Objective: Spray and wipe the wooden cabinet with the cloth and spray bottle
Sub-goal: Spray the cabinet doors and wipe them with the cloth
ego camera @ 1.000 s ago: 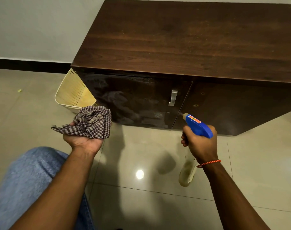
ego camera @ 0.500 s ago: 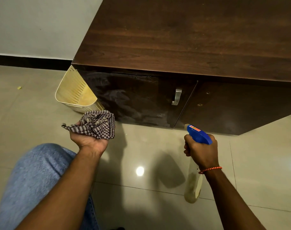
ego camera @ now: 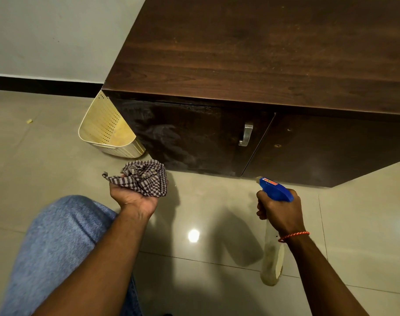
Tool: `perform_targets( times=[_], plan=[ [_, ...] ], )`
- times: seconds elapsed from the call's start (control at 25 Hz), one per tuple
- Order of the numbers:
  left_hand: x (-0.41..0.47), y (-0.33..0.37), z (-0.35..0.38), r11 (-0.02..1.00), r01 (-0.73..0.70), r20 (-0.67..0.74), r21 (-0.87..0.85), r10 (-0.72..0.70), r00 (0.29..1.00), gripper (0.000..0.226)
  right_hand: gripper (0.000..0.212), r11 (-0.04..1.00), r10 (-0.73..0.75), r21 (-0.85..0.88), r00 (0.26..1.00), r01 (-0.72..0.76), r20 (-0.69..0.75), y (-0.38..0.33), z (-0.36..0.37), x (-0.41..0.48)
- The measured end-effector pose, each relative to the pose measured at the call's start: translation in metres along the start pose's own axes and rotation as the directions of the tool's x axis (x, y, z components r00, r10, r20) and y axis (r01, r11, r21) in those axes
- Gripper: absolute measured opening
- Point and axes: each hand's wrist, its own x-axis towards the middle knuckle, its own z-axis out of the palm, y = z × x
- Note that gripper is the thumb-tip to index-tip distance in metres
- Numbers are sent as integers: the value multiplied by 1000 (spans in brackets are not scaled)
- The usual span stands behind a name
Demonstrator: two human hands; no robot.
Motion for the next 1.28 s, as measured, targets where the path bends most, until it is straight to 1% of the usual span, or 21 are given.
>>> perform_targets(
  times=[0.08,0.16,0.28,0.36,0.4,0.44,0.48,0.52,0.56,0.6,0.68,0.72,0.76,0.8,0.84,0.92,1.04,1.08,1.16,1.2,1.28],
  plan=[
    [0,4,6,999,-40,-28,-23,40,999,62,9,997,-72,39,996,70,47,-9,-1,-5],
    [-3,8,11,997,-55,-51,-45,53,997,69,11,982,-162,108,983,153,85,-21,-3,-9],
    [-13,13,19,988,-147,-106,-56,140,984,67,10,935,-311,204,947,290,77,-43,-9,-12],
    [-24,17,34,951,-305,-97,-51,299,949,56,10,902,-377,254,924,350,62,-58,-15,-13],
    [-30,17,43,917,-399,-54,21,399,915,45,11,889,-394,278,918,365,55,-63,-18,-13],
    [-40,15,49,866,-481,-10,137,487,873,34,12,878,-404,300,913,373,48,-68,-21,-15],
    [-50,10,54,783,-551,41,290,565,824,31,14,870,-411,317,911,377,42,-70,-22,-15],
    [-58,1,58,658,-589,104,469,621,777,40,15,866,-413,327,910,378,42,-71,-23,-16],
    [-63,-13,60,503,-609,225,613,628,745,55,16,865,-412,333,910,375,44,-70,-23,-16],
    [-65,-27,64,350,-643,381,681,581,719,68,16,864,-409,341,911,371,45,-68,-23,-17],
    [-56,-55,76,-2,-782,708,623,425,564,86,17,862,-413,342,910,374,45,-64,-23,-17],
    [-47,-67,87,-186,-811,803,555,372,465,86,17,863,-417,333,907,379,48,-62,-23,-17],
    [-34,-76,99,-348,-797,856,495,352,378,79,17,864,-421,328,905,383,53,-61,-25,-16],
    [-21,-83,105,-456,-766,886,454,328,329,70,16,863,-424,326,904,385,56,-61,-26,-15],
    [-8,-90,106,-506,-756,908,416,280,312,64,16,861,-427,329,903,387,56,-61,-28,-15],
    [15,-99,98,-593,-735,944,327,166,286,60,17,857,-429,338,902,390,47,-60,-31,-14],
    [20,-112,104,-748,-657,973,93,-71,219,82,19,855,-433,334,901,396,40,-55,-33,-9],
    [17,-117,108,-776,-631,985,10,-99,138,84,19,854,-434,336,900,397,41,-55,-33,-8],
    [11,-122,113,-780,-616,993,-107,-56,-101,86,19,852,-435,345,899,394,47,-56,-33,-4],
    [11,-120,111,-771,-624,987,-125,-30,-160,89,19,851,-436,347,899,395,48,-57,-34,-3],
    [28,-115,92,-783,-611,985,-118,-16,-170,91,20,844,-449,350,892,407,47,-58,-35,-1]
  ],
)
